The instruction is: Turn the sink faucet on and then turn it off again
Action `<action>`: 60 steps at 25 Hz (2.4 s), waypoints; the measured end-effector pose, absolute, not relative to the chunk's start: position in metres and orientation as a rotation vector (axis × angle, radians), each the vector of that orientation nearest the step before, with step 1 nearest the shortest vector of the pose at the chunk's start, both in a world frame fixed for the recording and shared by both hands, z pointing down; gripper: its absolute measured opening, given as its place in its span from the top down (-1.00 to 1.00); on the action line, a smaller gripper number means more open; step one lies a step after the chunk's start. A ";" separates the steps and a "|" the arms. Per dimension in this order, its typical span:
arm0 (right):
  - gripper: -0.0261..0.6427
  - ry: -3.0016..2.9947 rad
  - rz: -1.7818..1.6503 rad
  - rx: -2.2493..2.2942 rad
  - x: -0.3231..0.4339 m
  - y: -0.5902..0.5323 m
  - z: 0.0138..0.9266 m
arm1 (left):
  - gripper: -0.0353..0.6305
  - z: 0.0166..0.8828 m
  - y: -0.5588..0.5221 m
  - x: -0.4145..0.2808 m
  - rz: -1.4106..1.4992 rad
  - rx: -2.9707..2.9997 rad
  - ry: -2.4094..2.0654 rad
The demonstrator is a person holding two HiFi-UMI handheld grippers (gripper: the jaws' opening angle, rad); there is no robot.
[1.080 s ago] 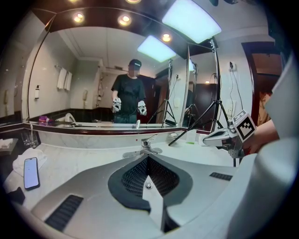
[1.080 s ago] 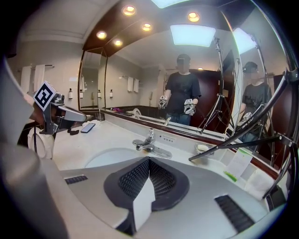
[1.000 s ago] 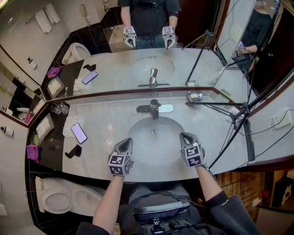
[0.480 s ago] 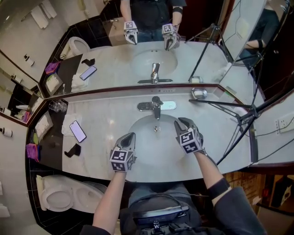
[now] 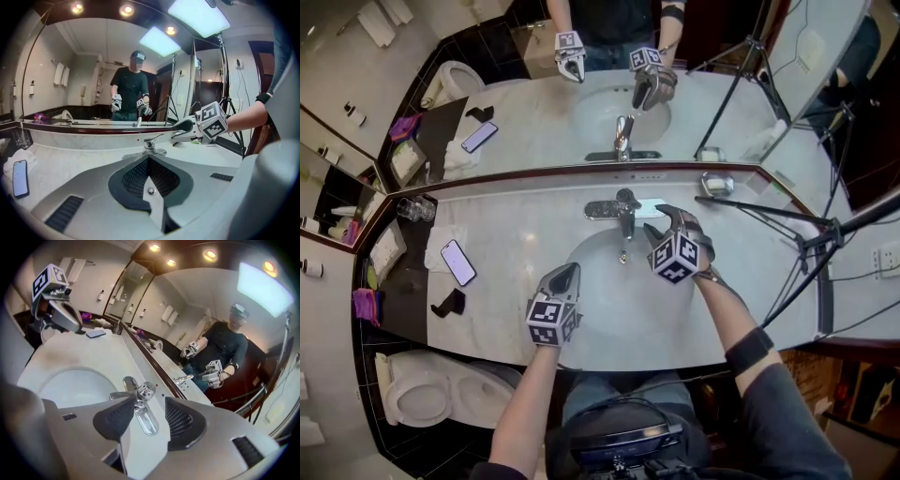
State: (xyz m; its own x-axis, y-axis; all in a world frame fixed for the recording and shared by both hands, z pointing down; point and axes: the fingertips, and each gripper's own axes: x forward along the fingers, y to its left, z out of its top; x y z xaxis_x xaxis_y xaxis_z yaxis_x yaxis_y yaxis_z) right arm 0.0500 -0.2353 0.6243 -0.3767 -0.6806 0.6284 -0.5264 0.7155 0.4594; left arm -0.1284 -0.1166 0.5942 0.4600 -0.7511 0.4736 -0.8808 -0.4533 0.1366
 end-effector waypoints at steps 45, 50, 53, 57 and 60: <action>0.41 -1.747 -0.748 0.497 0.016 -0.251 0.681 | 0.93 0.633 -0.128 -0.138 0.497 2.258 -1.358; 0.42 -1.741 -0.729 0.489 0.022 -0.240 0.695 | 0.93 0.635 -0.128 -0.137 0.494 2.258 -1.356; 0.40 -1.742 -0.717 0.505 0.025 -0.238 0.700 | 0.93 0.635 -0.127 -0.133 0.495 2.262 -1.352; 0.40 -1.752 -0.709 0.514 0.023 -0.238 0.699 | 0.93 0.634 -0.124 -0.134 0.497 2.259 -1.358; 0.40 -1.750 -0.701 0.525 0.025 -0.238 0.701 | 0.93 0.634 -0.120 -0.134 0.497 2.260 -1.361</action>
State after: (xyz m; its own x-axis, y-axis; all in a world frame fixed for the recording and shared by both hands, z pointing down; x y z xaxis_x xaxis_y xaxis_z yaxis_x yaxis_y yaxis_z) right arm 0.0248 -0.2380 0.7006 -0.2776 -0.6621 0.6961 0.0010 0.7243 0.6894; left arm -0.1341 -0.1201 0.6342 0.4474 -0.7282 0.5192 -0.8914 -0.4098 0.1934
